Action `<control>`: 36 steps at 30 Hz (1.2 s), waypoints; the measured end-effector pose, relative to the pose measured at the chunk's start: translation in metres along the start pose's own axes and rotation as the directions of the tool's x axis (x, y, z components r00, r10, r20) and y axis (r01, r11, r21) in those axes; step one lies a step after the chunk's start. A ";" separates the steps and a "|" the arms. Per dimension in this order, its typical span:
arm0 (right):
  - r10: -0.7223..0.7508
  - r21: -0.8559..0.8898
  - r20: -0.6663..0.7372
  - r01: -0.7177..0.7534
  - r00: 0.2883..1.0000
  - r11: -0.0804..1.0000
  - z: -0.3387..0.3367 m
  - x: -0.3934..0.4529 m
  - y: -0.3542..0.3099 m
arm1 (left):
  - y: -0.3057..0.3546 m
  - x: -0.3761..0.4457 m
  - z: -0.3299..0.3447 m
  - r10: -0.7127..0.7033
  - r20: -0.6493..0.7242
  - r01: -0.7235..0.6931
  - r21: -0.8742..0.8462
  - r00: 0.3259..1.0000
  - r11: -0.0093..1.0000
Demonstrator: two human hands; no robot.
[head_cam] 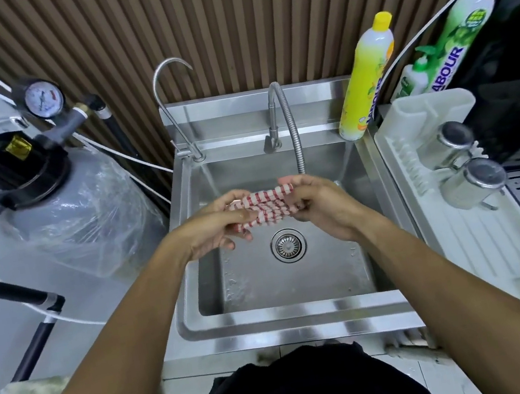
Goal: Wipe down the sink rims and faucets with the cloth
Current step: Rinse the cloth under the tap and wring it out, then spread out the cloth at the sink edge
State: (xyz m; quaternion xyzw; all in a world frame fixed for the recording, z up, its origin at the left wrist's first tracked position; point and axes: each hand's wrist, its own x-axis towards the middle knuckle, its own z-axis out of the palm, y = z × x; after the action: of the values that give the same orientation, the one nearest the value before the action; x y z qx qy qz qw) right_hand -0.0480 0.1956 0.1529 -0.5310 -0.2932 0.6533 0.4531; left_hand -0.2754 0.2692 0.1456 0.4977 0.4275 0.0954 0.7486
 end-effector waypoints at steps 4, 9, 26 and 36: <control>-0.117 -0.235 -0.202 0.068 0.972 0.970 0.016 -0.001 -0.002 | 0.006 0.003 -0.011 0.047 -0.082 -0.036 0.134 0.996 0.990; -0.229 -0.249 -0.284 0.159 0.931 0.955 0.044 -0.007 -0.020 | 0.024 -0.008 -0.023 0.222 -0.204 -0.169 0.248 0.954 0.954; 0.041 0.193 -0.588 0.091 0.808 0.977 0.007 -0.108 0.081 | -0.018 0.027 0.075 0.257 0.020 -0.225 0.554 0.966 0.802; 0.272 0.484 -0.766 0.244 0.582 0.840 -0.072 -0.242 0.184 | -0.072 0.071 0.245 -0.079 0.401 -0.288 0.768 0.913 0.572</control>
State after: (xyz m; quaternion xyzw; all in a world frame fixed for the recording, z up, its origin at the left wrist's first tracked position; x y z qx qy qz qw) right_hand -0.0239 -0.1064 0.0786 -0.6207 0.1490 0.3950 0.6607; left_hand -0.0722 0.1123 0.0814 0.8182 0.2331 -0.1678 0.4981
